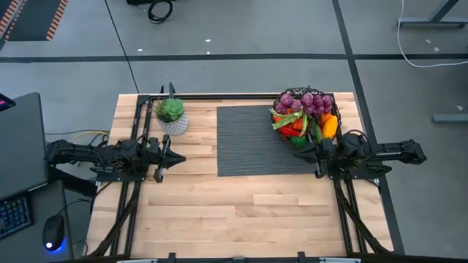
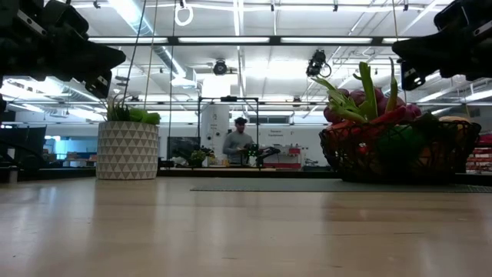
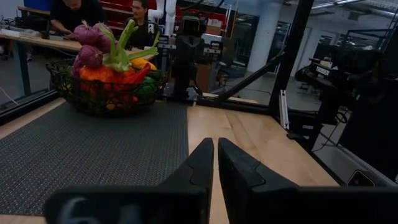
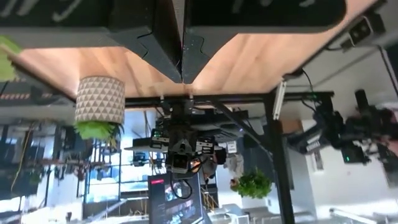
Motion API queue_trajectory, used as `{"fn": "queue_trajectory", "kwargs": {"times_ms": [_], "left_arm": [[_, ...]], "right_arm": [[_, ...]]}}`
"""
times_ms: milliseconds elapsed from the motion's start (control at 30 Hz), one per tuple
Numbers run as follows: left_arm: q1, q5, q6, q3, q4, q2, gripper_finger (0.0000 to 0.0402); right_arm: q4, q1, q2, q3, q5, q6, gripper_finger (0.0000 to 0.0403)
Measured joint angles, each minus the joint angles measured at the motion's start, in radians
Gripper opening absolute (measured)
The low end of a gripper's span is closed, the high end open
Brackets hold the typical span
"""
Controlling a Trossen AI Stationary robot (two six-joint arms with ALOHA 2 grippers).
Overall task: Build produce basket
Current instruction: Return to Home Position
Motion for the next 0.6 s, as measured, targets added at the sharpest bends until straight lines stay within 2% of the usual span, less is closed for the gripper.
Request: {"fn": "queue_trajectory", "kwargs": {"times_ms": [100,400,600], "left_arm": [[0.0,0.0,0.0,0.0,0.0,0.0,0.0031],[0.0,0.0,0.0,0.0,0.0,0.0,0.0019],[0.0,0.0,0.0,0.0,0.0,0.0,0.0027]], "right_arm": [[0.0,0.0,0.0,0.0,0.0,-0.043,0.0016],[0.002,0.0,0.0,0.0,0.008,-0.034,0.0016],[0.002,0.0,0.0,0.0,0.008,-0.032,0.0016]]}}
